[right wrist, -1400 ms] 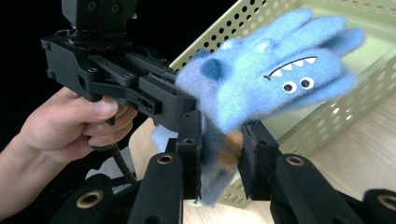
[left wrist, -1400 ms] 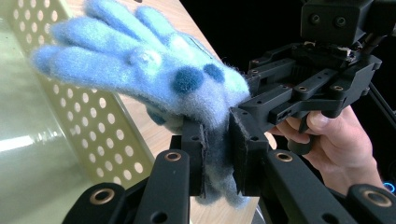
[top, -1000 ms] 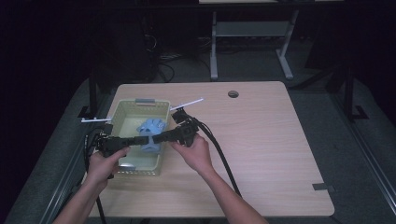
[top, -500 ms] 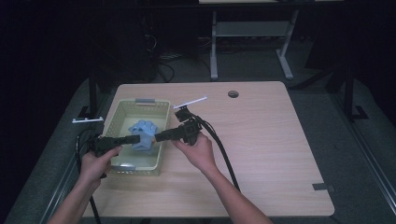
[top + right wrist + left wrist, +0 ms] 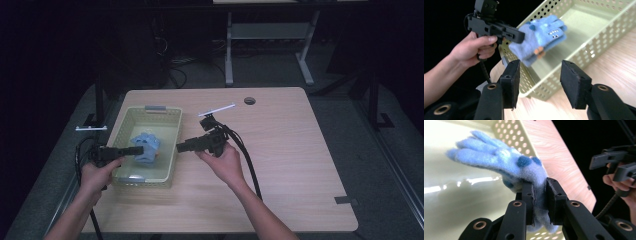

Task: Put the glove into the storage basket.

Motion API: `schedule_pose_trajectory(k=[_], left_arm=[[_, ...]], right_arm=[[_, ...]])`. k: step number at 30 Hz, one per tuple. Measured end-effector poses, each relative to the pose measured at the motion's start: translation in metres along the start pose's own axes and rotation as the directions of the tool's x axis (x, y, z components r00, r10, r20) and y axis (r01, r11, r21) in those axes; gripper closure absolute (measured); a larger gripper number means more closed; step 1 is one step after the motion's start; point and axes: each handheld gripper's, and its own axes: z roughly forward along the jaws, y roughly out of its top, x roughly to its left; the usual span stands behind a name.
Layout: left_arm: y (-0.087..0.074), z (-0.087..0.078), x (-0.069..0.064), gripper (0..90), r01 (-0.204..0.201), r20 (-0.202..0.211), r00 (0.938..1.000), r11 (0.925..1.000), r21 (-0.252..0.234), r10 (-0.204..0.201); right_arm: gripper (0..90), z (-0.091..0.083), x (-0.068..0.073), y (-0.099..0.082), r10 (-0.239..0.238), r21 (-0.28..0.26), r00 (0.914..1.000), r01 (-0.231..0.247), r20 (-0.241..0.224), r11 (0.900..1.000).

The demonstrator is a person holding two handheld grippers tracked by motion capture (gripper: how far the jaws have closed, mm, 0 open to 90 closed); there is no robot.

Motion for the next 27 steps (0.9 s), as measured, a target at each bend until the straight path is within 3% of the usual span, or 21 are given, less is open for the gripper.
schedule_pose_trajectory(k=[6,13,17,22,27], left_arm=[[0.003,0.002,0.002,77.8,-0.002,-0.063,0.998,0.9988,0.049,0.005],[0.006,0.008,0.003,77.8,-0.017,-0.145,0.9888,0.9931,0.116,0.034],[0.007,0.014,0.004,77.7,-0.014,-0.2,0.9786,0.9859,0.167,0.048],[0.008,0.022,0.005,77.6,-0.012,-0.277,0.9579,0.9733,0.229,0.077],[0.01,0.028,0.006,77.1,0.001,-0.321,0.9427,0.9617,0.274,0.091]], right_arm=[[46.3,-0.015,-0.011,-0.013,0.013,-0.008,0.9997,-0.013,0.023,0.9999],[44.6,-0.028,-0.024,-0.03,0.041,-0.011,0.9985,-0.041,0.036,0.9991],[43.7,-0.032,-0.031,-0.036,0.058,-0.007,0.9974,-0.058,0.041,0.9983],[43.0,-0.035,-0.035,-0.041,0.067,-0.005,0.9967,-0.067,0.046,0.9977],[42.5,-0.039,-0.039,-0.047,0.07,-0.013,0.9965,-0.07,0.046,0.9975]])
